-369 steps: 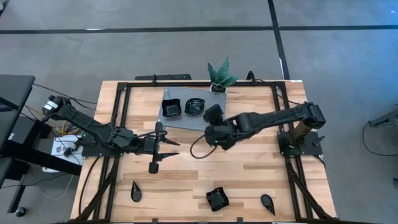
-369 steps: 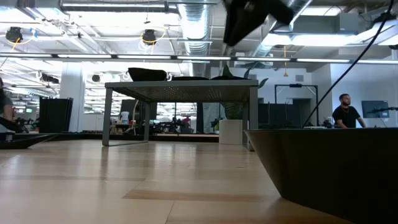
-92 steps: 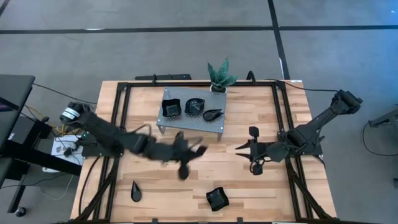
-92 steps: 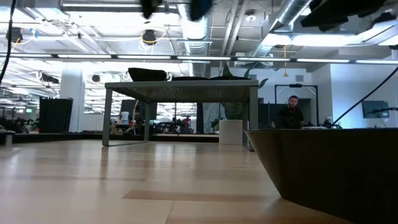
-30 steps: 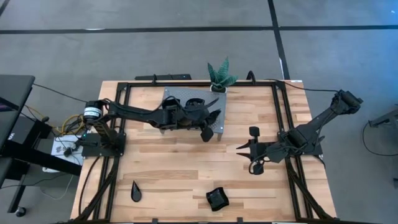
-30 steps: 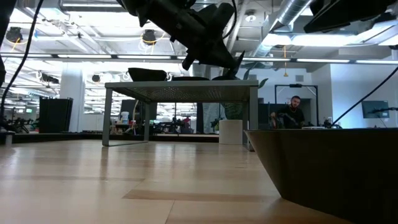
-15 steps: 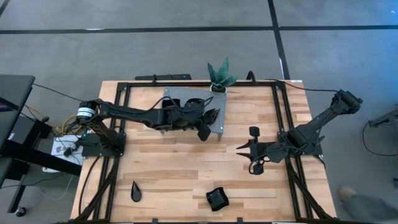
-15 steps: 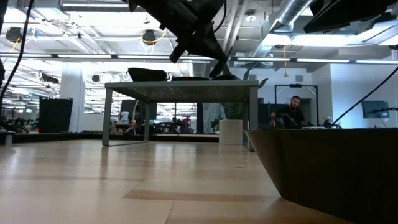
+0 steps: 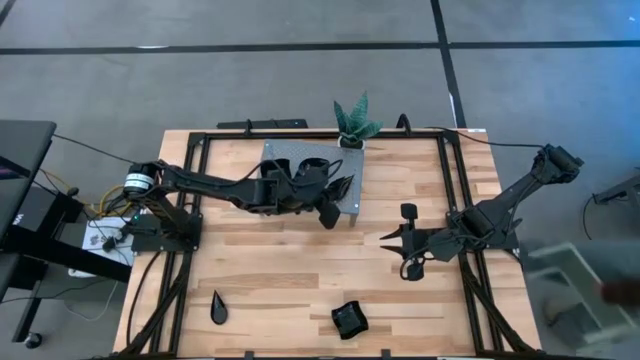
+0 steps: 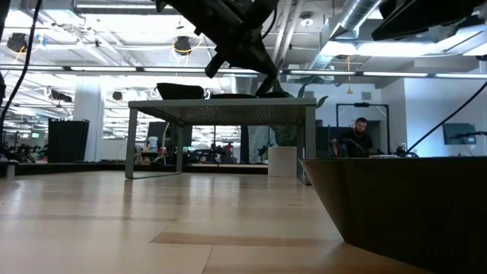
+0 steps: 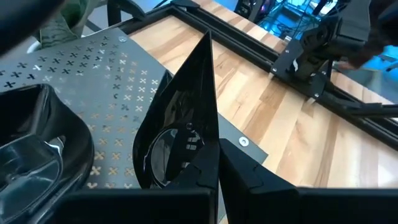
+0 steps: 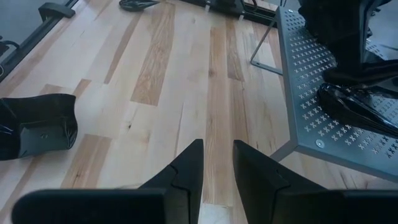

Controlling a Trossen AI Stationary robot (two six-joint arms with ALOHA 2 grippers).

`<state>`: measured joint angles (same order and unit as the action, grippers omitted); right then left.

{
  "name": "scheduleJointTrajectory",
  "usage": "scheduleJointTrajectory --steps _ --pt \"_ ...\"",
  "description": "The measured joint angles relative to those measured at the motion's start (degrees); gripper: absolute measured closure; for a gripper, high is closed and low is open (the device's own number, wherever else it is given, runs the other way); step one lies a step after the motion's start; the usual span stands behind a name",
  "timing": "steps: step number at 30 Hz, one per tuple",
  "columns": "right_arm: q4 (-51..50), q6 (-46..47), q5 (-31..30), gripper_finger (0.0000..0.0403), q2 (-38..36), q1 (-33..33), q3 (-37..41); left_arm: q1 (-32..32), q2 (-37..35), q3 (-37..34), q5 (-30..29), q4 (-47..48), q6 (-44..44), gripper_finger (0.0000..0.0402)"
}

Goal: Pick & Place Mini shaped plates
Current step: Stack the black drop shaped plate on top of the black drop shaped plates on the shelf

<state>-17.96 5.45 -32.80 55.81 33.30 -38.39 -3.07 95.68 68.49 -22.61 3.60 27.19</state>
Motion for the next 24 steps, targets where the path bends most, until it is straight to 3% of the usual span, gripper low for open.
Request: scheduleJointTrajectory --steps 24 --pt "0.77 -4.07 -0.09 0.0322 0.0 -0.11 0.02 0.61 3.39 0.02 -0.31 -5.86 -1.6 0.0398"
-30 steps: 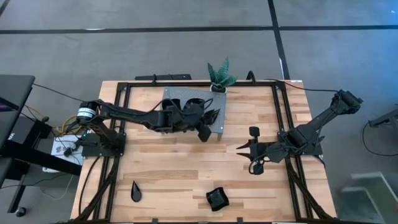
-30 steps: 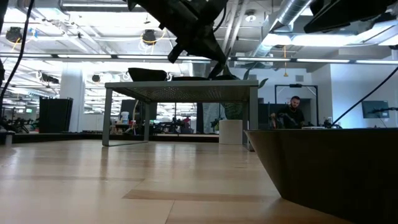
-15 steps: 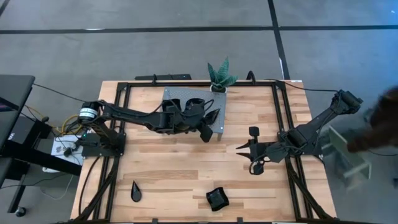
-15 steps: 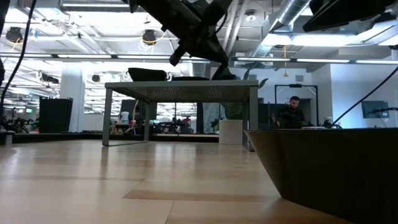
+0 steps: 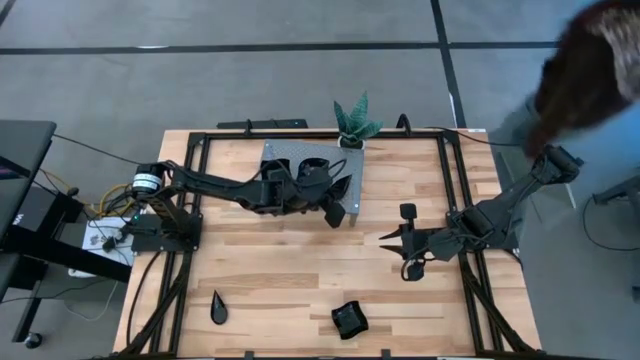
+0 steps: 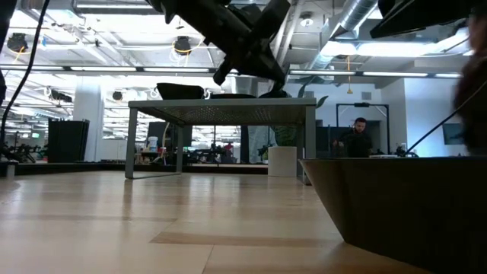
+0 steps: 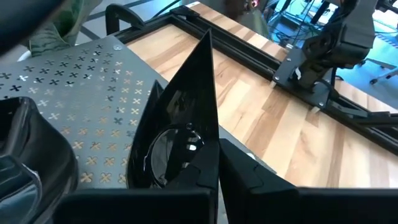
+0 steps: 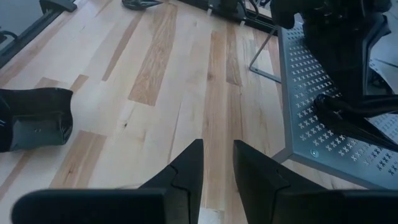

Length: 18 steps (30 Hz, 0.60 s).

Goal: Pick & Place Mini shaped plates
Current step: Stack the black drop shaped plate on top of the black drop shaped plates on the shelf

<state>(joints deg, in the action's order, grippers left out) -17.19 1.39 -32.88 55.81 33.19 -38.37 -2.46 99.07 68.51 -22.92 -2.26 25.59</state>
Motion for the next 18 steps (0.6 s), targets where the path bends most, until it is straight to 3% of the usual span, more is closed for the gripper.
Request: scheduleJointTrajectory --steps 13,18 --pt "-0.07 0.11 0.02 0.0322 0.0 0.02 0.0 1.07 -0.02 0.0 0.0 -0.38 -0.07 0.0327" --pt "-0.09 0.11 0.02 0.0322 0.0 0.02 0.0 0.96 -0.04 0.0 0.09 -1.93 0.17 0.032"
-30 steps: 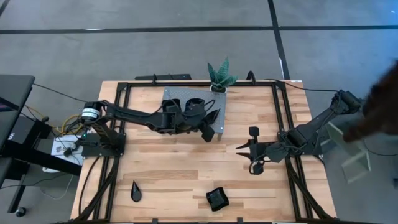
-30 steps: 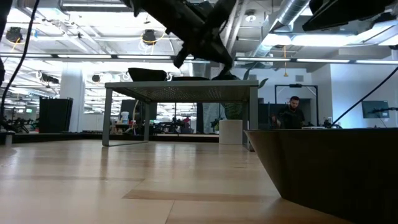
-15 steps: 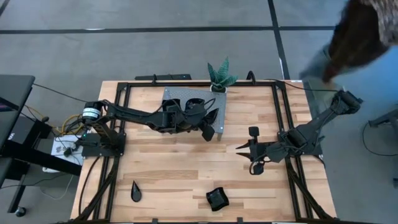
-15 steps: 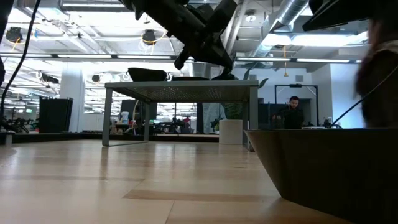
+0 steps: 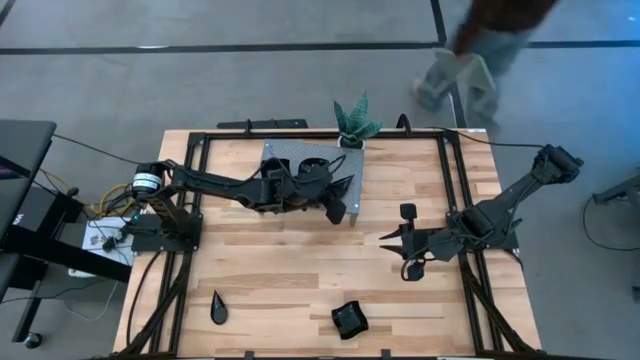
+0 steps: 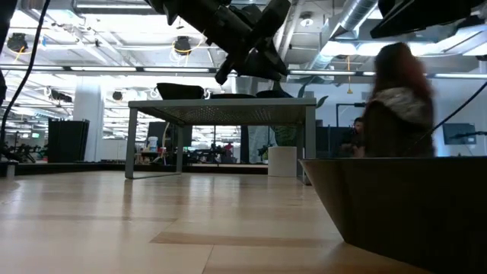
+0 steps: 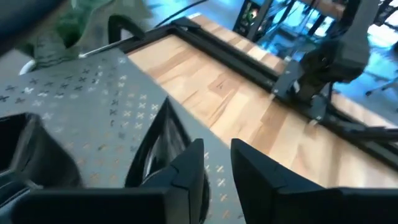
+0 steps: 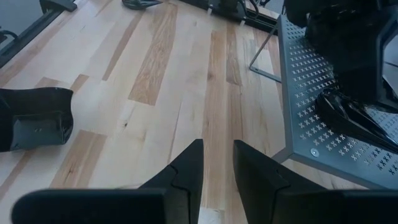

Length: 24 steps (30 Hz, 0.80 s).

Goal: Pick & Place Mini shaped plates
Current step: Stack the black drop shaped plate on top of the black drop shaped plates on the shelf

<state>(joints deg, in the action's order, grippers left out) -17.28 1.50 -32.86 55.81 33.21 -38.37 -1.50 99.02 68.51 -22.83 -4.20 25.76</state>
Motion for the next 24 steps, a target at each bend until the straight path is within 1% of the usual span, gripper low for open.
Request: scheduleJointTrajectory --steps 3,6,8,12,15,17,18,21,24 --pt "-0.02 0.0 0.0 0.0322 0.0 0.0 0.0 -0.96 -0.13 0.0 2.41 -2.46 0.01 0.0323" --pt "-0.05 0.0 0.0 0.0322 0.0 0.02 0.0 -3.18 -1.39 -0.04 8.17 -5.37 0.0 0.0326" --pt "-0.09 0.01 0.02 0.0322 0.0 0.02 0.0 -5.41 -2.44 -0.02 11.78 -5.52 0.02 0.0327" --pt "-0.11 0.01 0.02 0.0322 0.0 0.02 0.0 -12.91 -2.58 0.0 16.92 -4.56 2.0 0.0327" --pt "-0.25 0.02 0.02 0.0322 0.0 0.02 0.0 -20.02 -2.27 0.02 18.64 -2.33 6.95 0.0327" --pt "-0.24 0.01 0.02 0.0322 0.0 0.02 0.0 -24.74 -2.08 -0.06 18.41 0.92 13.02 0.0327" --pt "-0.26 0.02 0.02 0.0322 0.0 0.02 0.0 -27.17 -2.08 -0.07 18.33 2.45 17.58 0.0328" --pt "-0.24 0.02 0.02 0.0322 0.0 0.02 0.0 -34.46 -2.27 0.01 18.06 9.47 34.1 0.0333" --pt "-0.24 0.02 0.02 0.0322 0.0 0.02 0.0 -41.5 -2.25 0.0 15.55 20.25 51.63 0.0342"
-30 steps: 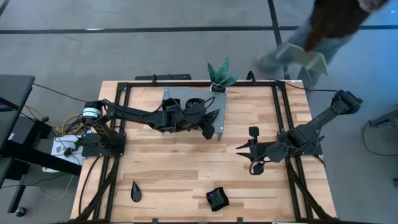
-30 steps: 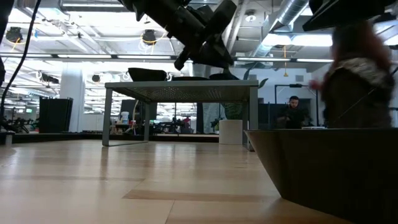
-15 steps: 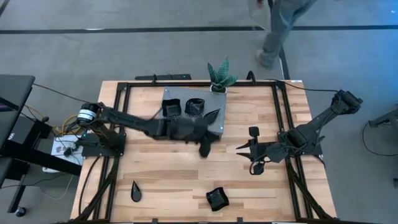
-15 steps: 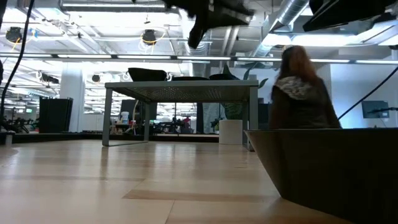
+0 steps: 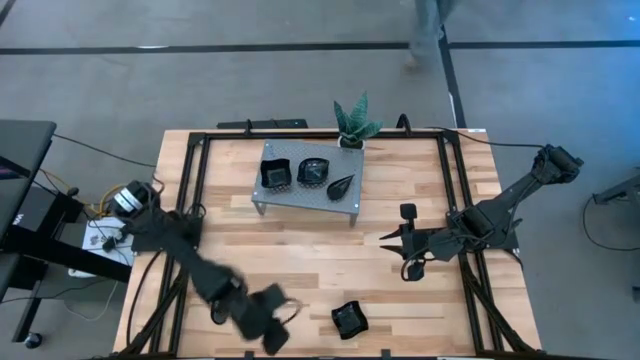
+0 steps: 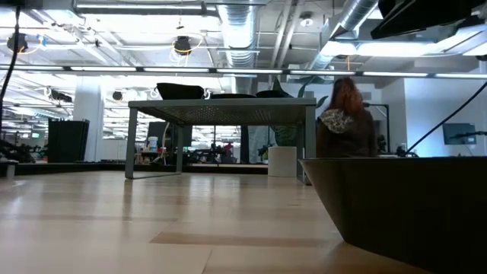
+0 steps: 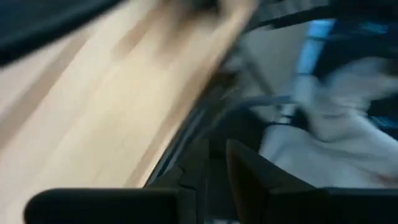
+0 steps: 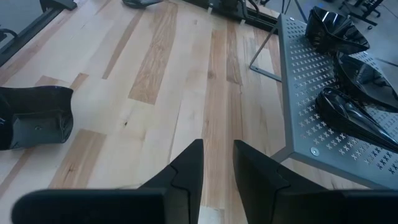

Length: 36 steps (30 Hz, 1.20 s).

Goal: Pick & Place Mini shaped plates
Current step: Stack the black drop shaped plate on top of the black drop shaped plates on the shelf

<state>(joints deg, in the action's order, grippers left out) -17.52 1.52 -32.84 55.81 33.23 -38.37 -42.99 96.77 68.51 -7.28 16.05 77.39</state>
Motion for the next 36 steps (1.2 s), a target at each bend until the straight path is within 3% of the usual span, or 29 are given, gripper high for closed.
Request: scheduleJointTrajectory --steps 4,7,11,18,26,36 --pt "0.01 0.0 0.0 0.0322 0.0 0.0 0.0 -7.14 -0.01 0.0 -1.06 18.52 23.12 0.0352" --pt "0.02 0.0 0.0 0.0322 0.0 -0.02 0.0 -10.8 0.0 -0.02 1.4 31.33 35.5 0.0352" --pt "0.02 -0.02 0.0 0.0322 0.0 -0.02 0.0 -13.78 0.0 -1.28 2.37 35.51 46.85 0.0345" --pt "-0.07 -0.69 -0.02 0.0322 0.0 -0.03 0.0 -13.95 0.05 -8.11 2.48 26.95 50.53 0.0326" --pt "0.01 -4.97 -0.04 0.0322 0.01 -0.71 0.0 -14.12 0.05 -11.18 7.33 26.92 51.79 0.0325" --pt "0.02 -4.54 -0.02 0.0322 0.01 -4.36 0.0 -14.79 0.05 -12.76 6.59 26.7 51.79 0.0325"
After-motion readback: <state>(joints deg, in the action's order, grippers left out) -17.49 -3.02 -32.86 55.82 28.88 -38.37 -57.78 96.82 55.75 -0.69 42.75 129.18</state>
